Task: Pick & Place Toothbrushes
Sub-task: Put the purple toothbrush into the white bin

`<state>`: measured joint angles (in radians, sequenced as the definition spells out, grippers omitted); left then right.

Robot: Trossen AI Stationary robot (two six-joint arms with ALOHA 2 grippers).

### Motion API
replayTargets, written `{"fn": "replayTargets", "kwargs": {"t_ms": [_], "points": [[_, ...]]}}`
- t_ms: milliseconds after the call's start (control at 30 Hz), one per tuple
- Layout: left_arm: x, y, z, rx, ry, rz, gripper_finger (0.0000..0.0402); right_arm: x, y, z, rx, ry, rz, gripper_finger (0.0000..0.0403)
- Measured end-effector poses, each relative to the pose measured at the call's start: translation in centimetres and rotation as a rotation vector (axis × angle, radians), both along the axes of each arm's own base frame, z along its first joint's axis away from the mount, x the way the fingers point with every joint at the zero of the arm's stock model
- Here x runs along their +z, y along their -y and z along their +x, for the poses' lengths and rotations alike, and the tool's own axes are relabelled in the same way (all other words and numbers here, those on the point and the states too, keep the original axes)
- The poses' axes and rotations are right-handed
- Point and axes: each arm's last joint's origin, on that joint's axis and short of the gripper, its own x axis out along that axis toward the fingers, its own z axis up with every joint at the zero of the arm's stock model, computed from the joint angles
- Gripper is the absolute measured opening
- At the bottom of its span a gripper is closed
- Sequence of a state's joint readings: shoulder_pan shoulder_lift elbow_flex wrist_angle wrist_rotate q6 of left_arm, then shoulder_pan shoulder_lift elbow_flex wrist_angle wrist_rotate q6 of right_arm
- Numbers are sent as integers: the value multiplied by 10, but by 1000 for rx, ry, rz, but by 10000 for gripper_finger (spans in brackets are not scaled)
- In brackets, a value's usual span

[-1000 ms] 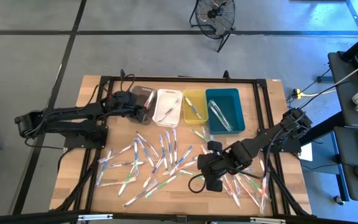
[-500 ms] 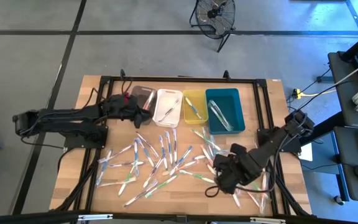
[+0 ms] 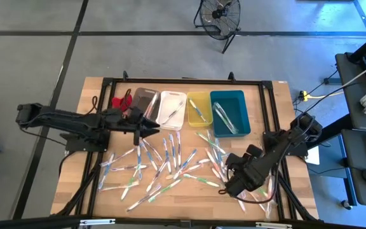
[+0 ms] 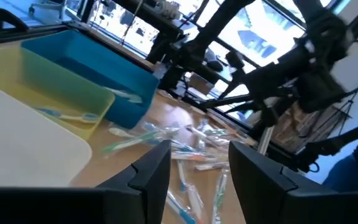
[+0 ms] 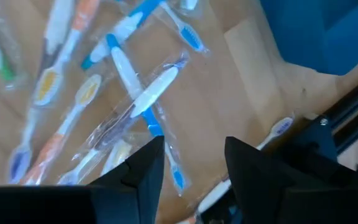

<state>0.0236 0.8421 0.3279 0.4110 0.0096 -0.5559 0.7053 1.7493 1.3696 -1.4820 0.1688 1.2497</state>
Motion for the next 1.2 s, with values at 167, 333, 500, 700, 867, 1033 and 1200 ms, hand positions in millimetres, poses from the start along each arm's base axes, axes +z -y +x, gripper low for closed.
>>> {"fn": "replayTargets", "kwargs": {"t_ms": [167,333,500,700,867,1033,1200], "points": [[1,10,0,-10,12,0,157,-22,8,-3,-25,-40,-3,200],[1,14,0,8,11,44,157,-31,12,-2,-40,-41,11,220],[1,15,0,16,9,57,157,-34,7,6,-2,13,86,228],[0,15,0,15,3,58,157,-35,11,15,26,41,124,224],[-3,16,2,5,-18,59,157,-35,16,19,31,41,125,217],[-8,18,5,-5,-46,62,157,-38,16,21,36,76,120,216],[-10,18,6,-3,-56,63,157,-50,23,12,20,9,85,225]]}}
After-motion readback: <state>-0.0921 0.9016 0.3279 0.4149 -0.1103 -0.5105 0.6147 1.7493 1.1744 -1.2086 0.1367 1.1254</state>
